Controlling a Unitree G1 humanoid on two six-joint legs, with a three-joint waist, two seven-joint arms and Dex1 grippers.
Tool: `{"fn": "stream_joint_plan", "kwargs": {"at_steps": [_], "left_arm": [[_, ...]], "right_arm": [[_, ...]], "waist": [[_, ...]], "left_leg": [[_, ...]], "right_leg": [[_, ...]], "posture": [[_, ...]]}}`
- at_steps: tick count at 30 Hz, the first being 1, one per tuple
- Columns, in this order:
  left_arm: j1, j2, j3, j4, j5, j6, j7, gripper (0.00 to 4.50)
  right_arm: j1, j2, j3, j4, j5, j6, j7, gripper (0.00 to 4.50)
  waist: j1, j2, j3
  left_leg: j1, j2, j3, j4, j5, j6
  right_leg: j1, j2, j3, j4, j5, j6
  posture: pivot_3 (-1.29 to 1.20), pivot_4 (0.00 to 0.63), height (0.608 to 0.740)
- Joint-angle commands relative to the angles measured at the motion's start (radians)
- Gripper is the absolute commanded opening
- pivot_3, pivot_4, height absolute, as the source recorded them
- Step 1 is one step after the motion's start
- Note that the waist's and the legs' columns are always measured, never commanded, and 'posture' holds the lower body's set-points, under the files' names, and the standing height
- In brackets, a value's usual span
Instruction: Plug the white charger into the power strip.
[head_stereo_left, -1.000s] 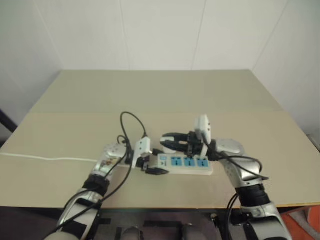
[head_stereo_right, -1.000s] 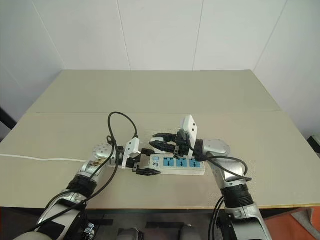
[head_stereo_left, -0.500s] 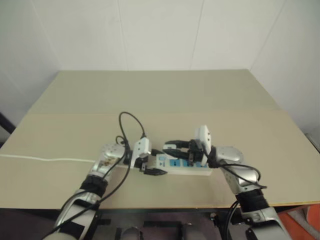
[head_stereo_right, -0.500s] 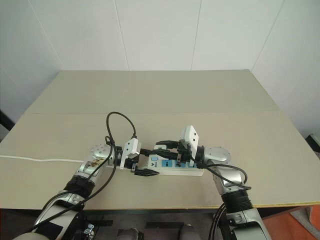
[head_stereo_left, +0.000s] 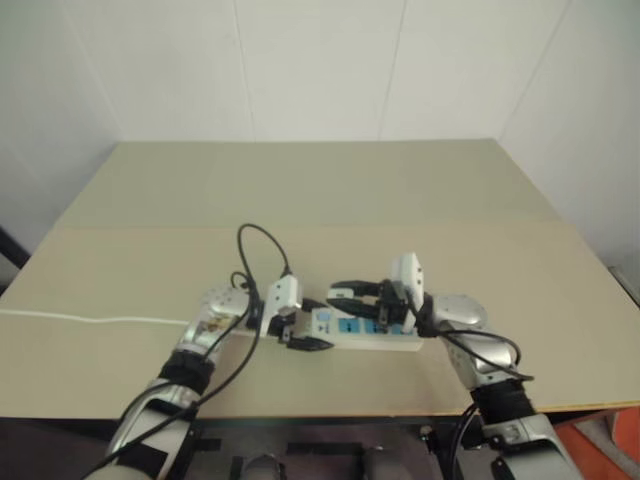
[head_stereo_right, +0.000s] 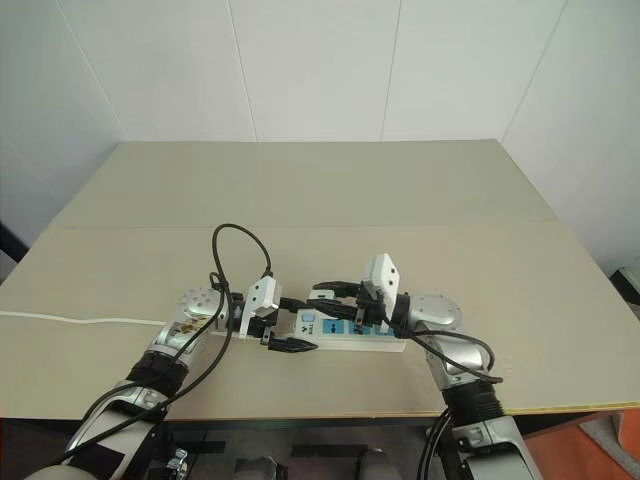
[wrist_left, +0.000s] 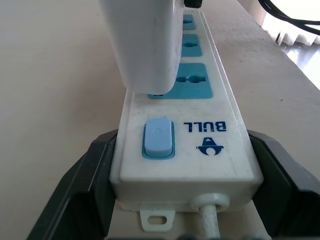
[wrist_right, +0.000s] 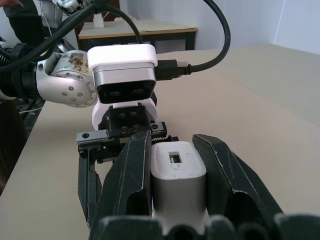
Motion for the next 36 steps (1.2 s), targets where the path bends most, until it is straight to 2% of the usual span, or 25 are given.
{"fn": "stream_joint_plan", "kwargs": {"at_steps": [1,11,23,36], "left_arm": [[0.027,0.029,-0.024,-0.009,0.016,0.013,-0.025,3.28],[0.026,0.04,-0.025,-0.015,0.014,0.02,-0.027,3.28],[0.015,0.037,-0.031,0.0,0.01,0.016,-0.022,3.28],[0.025,0.067,-0.017,-0.015,0.004,0.031,-0.021,3.28]], "right_arm": [[-0.001,-0.016,-0.009,0.043,-0.031,-0.023,-0.014,1.13],[0.037,-0.034,0.007,-0.021,0.004,0.004,0.01,1.13],[0.05,-0.044,0.013,-0.043,0.013,0.036,0.002,1.13],[0.053,-0.059,-0.014,0.127,-0.034,-0.106,-0.02,1.13]], "waist": [[-0.001,0.0,0.0],[-0.006,0.0,0.0],[-0.001,0.0,0.0],[-0.002,0.0,0.0]], "left_leg": [[0.0,0.0,0.0,0.0,0.0,0.0],[0.01,0.001,0.0,-0.003,0.0,0.0],[0.01,0.001,0.0,-0.003,0.0,0.0],[0.013,0.001,0.0,-0.003,0.0,0.0]], "right_leg": [[0.0,0.0,0.0,0.0,0.0,0.0],[0.01,0.0,0.0,-0.003,0.0,0.0],[0.012,0.0,0.0,-0.004,-0.001,0.0],[0.014,0.0,0.0,-0.004,-0.001,0.0]], "posture": [[0.0,0.15,0.74],[0.0,0.15,0.74],[0.0,0.15,0.74],[0.0,0.15,0.74]]}}
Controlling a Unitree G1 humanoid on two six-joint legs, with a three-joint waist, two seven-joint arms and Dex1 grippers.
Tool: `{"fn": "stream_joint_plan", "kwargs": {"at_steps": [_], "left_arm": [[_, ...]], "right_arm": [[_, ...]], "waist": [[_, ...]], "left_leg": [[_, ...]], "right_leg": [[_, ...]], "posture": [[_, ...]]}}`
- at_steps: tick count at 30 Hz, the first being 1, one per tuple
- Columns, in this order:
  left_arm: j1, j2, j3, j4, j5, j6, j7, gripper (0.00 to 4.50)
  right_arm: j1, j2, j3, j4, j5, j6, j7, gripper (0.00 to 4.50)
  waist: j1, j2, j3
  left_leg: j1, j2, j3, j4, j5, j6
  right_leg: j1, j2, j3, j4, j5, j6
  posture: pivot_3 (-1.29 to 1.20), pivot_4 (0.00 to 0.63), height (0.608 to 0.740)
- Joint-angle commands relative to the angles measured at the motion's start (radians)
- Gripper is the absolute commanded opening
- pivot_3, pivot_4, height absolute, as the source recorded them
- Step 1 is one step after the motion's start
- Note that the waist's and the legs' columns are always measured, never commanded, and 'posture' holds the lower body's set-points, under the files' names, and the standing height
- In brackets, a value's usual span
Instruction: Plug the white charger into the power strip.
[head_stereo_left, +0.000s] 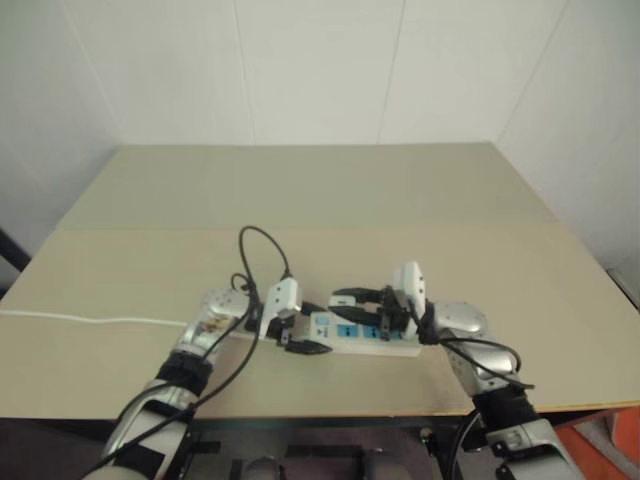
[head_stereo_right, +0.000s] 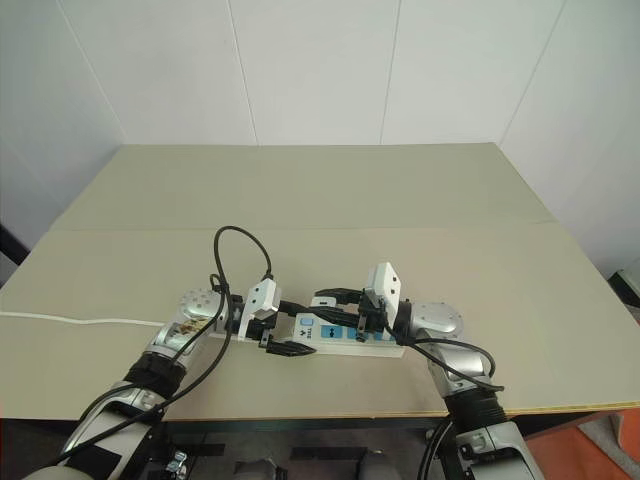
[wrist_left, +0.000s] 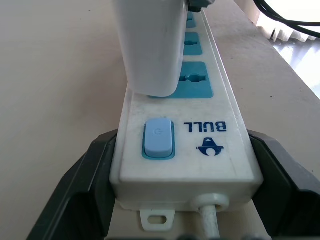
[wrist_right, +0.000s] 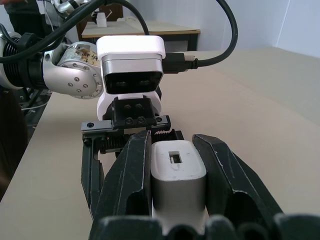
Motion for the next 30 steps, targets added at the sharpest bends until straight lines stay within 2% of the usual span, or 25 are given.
{"fn": "stream_joint_plan", "kwargs": {"at_steps": [1,30], "left_arm": [[0.022,0.052,0.005,-0.008,0.013,0.019,-0.014,3.28],[0.049,0.086,0.003,-0.063,0.001,0.055,-0.008,3.28]], "right_arm": [[0.018,-0.041,-0.045,0.103,-0.052,-0.038,-0.028,1.13],[-0.023,-0.103,-0.01,0.19,-0.067,-0.075,0.083,1.13]], "waist": [[-0.001,0.0,0.0],[-0.015,0.0,0.0]], "left_leg": [[0.0,0.0,0.0,0.0,0.0,0.0],[0.001,0.001,0.0,-0.001,0.0,0.0]], "right_leg": [[0.0,0.0,0.0,0.0,0.0,0.0],[0.001,0.001,0.0,0.0,0.0,0.0]], "posture": [[0.0,0.15,0.74],[0.0,0.15,0.74]]}}
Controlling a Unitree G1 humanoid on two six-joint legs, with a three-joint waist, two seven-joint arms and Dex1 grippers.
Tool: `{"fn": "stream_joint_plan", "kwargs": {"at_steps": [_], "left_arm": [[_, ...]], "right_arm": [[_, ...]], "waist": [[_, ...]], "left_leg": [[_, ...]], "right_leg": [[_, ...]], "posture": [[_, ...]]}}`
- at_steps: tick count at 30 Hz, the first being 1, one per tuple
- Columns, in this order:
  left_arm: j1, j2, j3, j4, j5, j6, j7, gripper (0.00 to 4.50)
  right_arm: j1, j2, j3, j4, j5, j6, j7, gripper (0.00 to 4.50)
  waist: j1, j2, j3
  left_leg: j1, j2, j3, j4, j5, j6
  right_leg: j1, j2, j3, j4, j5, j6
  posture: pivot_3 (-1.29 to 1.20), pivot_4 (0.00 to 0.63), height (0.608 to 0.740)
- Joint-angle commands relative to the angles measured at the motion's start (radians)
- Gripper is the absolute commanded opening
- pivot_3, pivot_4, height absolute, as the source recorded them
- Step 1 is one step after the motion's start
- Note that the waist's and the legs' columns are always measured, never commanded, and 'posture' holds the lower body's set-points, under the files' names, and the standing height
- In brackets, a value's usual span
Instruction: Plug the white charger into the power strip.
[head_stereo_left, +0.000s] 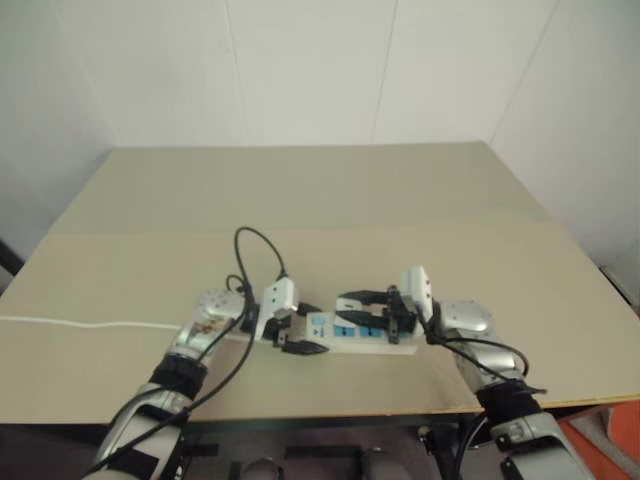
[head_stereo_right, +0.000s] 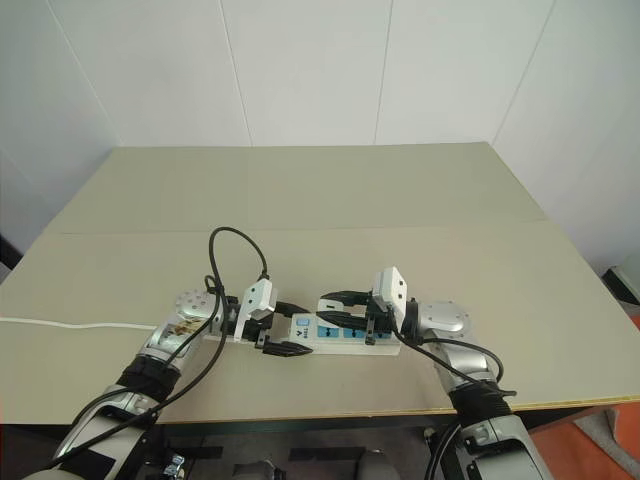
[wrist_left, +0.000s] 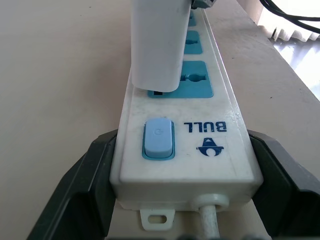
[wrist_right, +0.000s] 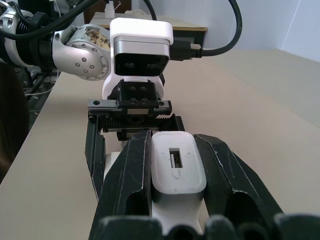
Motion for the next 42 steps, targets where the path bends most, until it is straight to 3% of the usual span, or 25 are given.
{"fn": "stream_joint_plan", "kwargs": {"at_steps": [1,19,26,36,37,39,42], "left_arm": [[0.024,0.057,0.003,-0.008,0.013,0.014,-0.025,3.28],[0.028,0.04,0.0,-0.022,0.009,0.019,0.002,3.28],[0.025,0.036,0.0,-0.015,0.009,0.016,0.007,3.28],[0.025,0.026,-0.001,-0.015,0.007,0.013,0.017,3.28],[0.026,0.025,0.0,-0.016,0.006,0.013,0.019,3.28],[0.029,0.019,0.008,-0.023,-0.004,0.016,0.024,4.0],[0.033,0.02,0.028,-0.052,-0.04,0.044,0.007,4.48]], "right_arm": [[0.006,-0.063,-0.01,0.09,-0.073,0.024,-0.008,1.13],[-0.059,-0.035,0.099,0.176,-0.124,0.045,0.011,1.13],[-0.062,-0.038,0.094,0.183,-0.122,0.046,0.004,1.13],[-0.065,-0.038,0.071,0.138,-0.122,0.088,0.013,4.46],[-0.066,-0.044,0.069,0.129,-0.12,0.094,0.016,4.46],[-0.065,-0.056,0.059,0.116,-0.116,0.102,0.021,4.5],[-0.064,-0.081,0.037,0.095,-0.109,0.104,0.026,4.5]], "waist": [[-0.001,0.0,0.0],[-0.007,0.0,-0.002],[-0.008,-0.001,-0.002],[-0.003,-0.002,-0.001],[-0.003,-0.002,-0.001],[-0.001,-0.002,-0.001],[0.002,-0.002,-0.001]], "left_leg": [[0.0,0.0,0.0,0.0,0.0,0.0],[0.004,0.004,0.002,0.0,0.0,0.0],[0.013,0.005,0.003,-0.003,-0.001,0.001],[0.014,0.005,0.004,-0.006,-0.001,0.001],[0.014,0.005,0.004,-0.006,-0.001,0.001],[0.014,0.005,0.004,-0.006,-0.001,0.001],[0.013,0.005,0.004,-0.006,-0.001,0.001]], "right_leg": [[0.0,0.0,0.0,0.0,0.0,0.0],[0.002,0.003,0.001,0.001,0.0,-0.001],[0.012,0.004,0.001,-0.003,0.0,-0.001],[0.013,0.004,0.001,-0.004,-0.001,-0.002],[0.013,0.004,0.001,-0.004,-0.001,-0.002],[0.013,0.004,0.001,-0.004,-0.001,-0.002],[0.012,0.003,0.001,-0.005,-0.001,-0.002]], "posture": [[0.0,0.15,0.74],[0.0,0.15,0.74],[0.0,0.15,0.74],[0.0,0.15,0.74],[0.0,0.15,0.74],[0.0,0.15,0.74],[0.0,0.15,0.74]]}}
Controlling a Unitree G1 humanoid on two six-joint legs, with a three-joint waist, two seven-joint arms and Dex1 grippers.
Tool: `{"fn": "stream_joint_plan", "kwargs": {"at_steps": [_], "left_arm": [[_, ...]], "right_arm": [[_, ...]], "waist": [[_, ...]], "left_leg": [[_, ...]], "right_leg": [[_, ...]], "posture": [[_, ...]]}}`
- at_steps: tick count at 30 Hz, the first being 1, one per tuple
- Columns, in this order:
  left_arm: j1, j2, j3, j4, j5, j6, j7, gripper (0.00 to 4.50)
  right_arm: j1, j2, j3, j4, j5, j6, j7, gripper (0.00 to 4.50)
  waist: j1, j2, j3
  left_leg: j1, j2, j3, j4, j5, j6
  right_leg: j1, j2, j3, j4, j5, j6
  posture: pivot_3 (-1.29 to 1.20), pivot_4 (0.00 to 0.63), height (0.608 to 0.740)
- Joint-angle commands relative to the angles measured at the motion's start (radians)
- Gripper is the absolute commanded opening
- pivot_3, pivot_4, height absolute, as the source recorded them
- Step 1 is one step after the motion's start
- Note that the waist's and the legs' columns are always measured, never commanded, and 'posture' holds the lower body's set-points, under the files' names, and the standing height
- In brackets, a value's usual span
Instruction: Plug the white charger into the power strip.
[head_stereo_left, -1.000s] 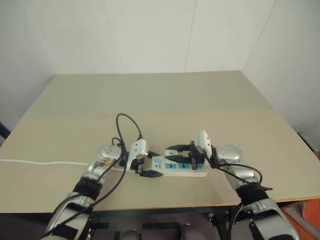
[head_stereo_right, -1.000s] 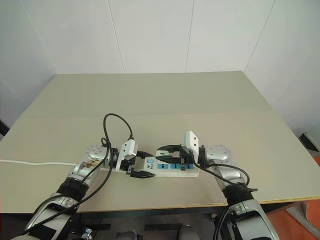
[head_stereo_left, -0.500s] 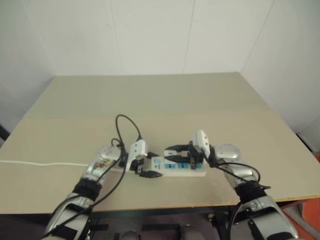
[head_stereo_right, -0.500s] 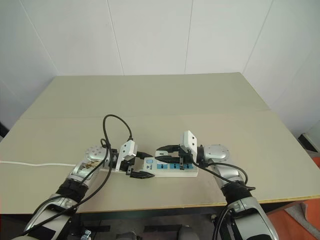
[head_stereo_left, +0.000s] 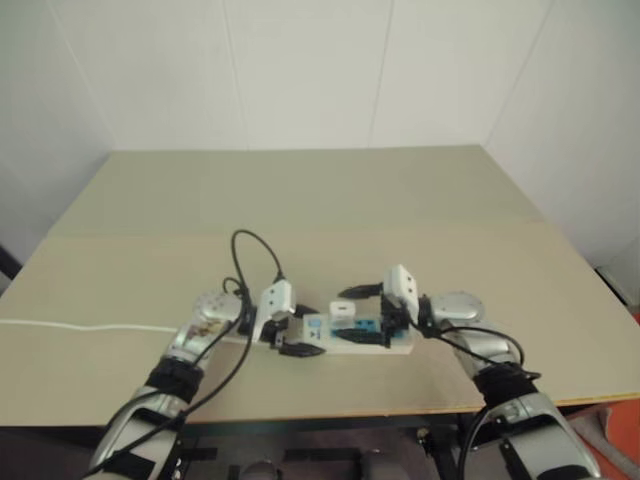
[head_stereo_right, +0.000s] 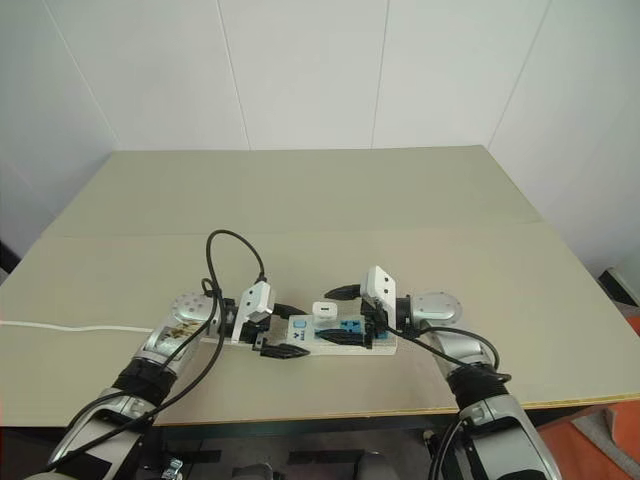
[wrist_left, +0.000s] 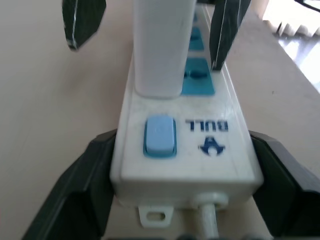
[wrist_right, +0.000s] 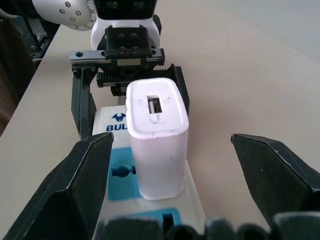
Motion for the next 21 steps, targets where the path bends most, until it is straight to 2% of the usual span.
{"fn": "stream_joint_plan", "kwargs": {"at_steps": [1,4,7,12,21], "left_arm": [[0.005,0.011,0.037,-0.058,-0.056,0.043,-0.021,4.48],[0.035,0.06,0.075,-0.177,-0.13,0.122,-0.067,4.48],[0.064,0.096,0.101,-0.263,-0.163,0.154,-0.061,4.48],[0.1,0.204,0.167,-0.384,-0.24,0.224,-0.096,4.48],[0.161,0.412,0.316,-0.418,-0.295,0.239,-0.132,4.48]], "right_arm": [[0.022,-0.04,-0.029,-0.012,-0.015,0.022,0.007,4.5],[0.027,-0.084,-0.065,-0.063,0.004,0.029,0.017,4.5],[0.035,-0.118,-0.088,-0.109,0.023,0.047,0.028,4.5],[0.059,-0.205,-0.16,-0.202,0.067,0.09,0.05,4.5],[0.154,-0.366,-0.319,-0.273,0.125,0.133,0.054,4.5]], "waist": [[0.004,0.0,0.0],[0.005,0.0,0.001],[0.005,0.001,0.002],[0.004,0.001,0.006],[0.006,0.001,0.009]], "left_leg": [[-0.001,0.0,0.0,0.0,0.0,0.0],[-0.004,0.0,0.0,0.0,0.0,0.0],[-0.015,0.0,0.0,0.001,0.0,0.0],[-0.016,0.0,0.0,0.001,0.0,0.0],[-0.016,0.0,0.0,0.001,0.0,0.0]], "right_leg": [[0.0,0.0,0.0,0.0,0.0,0.0],[-0.004,0.0,-0.001,0.0,0.0,0.0],[-0.016,0.0,0.0,0.003,0.0,0.0],[-0.017,-0.001,0.0,0.003,0.0,0.0],[-0.017,-0.001,-0.001,0.002,0.0,0.0]], "posture": [[0.0,0.15,0.74],[0.0,0.15,0.74],[0.0,0.15,0.74],[0.0,0.15,0.74],[0.0,0.15,0.74]]}}
